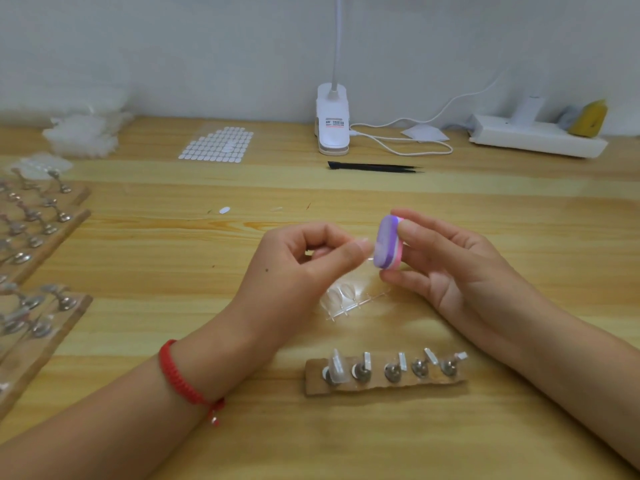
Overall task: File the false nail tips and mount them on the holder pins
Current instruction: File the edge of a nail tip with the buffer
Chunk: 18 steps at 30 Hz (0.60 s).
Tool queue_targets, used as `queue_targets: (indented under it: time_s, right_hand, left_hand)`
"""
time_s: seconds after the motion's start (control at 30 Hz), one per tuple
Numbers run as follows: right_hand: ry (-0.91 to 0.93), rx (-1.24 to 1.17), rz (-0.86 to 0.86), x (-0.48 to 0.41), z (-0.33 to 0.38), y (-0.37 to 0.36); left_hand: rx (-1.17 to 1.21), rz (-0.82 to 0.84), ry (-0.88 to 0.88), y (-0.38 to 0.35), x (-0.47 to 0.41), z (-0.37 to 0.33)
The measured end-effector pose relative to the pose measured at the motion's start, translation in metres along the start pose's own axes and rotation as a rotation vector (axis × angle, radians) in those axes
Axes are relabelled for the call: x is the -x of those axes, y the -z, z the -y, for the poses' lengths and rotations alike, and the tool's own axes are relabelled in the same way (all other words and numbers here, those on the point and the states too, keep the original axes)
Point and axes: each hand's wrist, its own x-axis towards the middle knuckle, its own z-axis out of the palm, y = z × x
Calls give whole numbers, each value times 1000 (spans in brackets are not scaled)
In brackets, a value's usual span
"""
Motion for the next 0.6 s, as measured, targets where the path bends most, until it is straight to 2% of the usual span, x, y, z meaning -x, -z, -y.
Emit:
queue_targets:
  time_s: [0.1,0.2,0.37,0.5,0.6]
  right_hand:
    - [4,53,11,0,-2,-2]
    - [11,-26,-32,-2,-2,0]
    - [-33,68,64,0,-2,1]
    - [-20,103,64,-1,-3,0]
    - [-8,-22,-7,-4,-3,3]
  left_hand:
    - [-12,-21,1,1,-1,1]
    - [-32,27,-24,-2,2,0]
    - [23,-199,-45,5,-4,5]
    - [-70,-63,-77,1,-1,5]
    - [-51,-25,-31,0,-1,5]
